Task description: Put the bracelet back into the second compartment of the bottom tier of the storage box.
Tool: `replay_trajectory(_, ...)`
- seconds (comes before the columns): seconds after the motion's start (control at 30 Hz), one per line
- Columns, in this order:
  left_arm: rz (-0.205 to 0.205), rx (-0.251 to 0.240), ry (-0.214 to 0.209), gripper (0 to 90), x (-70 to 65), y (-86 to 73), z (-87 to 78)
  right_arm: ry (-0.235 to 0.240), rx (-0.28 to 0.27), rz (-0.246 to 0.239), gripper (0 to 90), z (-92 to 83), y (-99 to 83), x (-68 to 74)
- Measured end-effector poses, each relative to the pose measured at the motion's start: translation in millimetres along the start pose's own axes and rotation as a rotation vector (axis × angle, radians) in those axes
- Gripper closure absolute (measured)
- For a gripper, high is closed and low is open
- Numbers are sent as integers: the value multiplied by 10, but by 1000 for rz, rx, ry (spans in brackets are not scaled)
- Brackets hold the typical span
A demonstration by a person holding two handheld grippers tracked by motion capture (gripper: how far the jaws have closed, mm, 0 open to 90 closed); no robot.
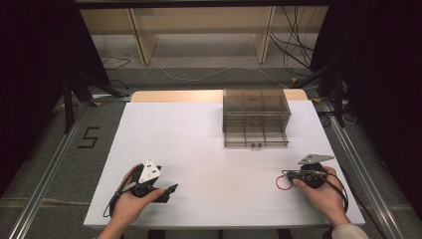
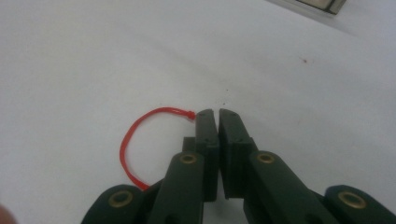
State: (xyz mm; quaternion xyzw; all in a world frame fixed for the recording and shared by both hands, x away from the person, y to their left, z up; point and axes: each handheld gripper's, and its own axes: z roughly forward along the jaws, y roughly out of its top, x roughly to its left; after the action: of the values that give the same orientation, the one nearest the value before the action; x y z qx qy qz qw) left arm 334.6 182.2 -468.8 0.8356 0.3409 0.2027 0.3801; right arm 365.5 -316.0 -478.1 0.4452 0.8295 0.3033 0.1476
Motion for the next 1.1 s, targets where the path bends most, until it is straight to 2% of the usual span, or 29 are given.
replay_trajectory(0.43,2,1,-5,169,-8,-4,28,-6,-11,20,900,-13,7,-17)
replay_trajectory(0.7,-3,-7,6,171,-3,-2,16,-2,-34,36,900,-49,19,-12)
replay_trajectory(1.1,0,-7,7,172,-4,-4,12,-6,-49,30,900,-53,70,11)
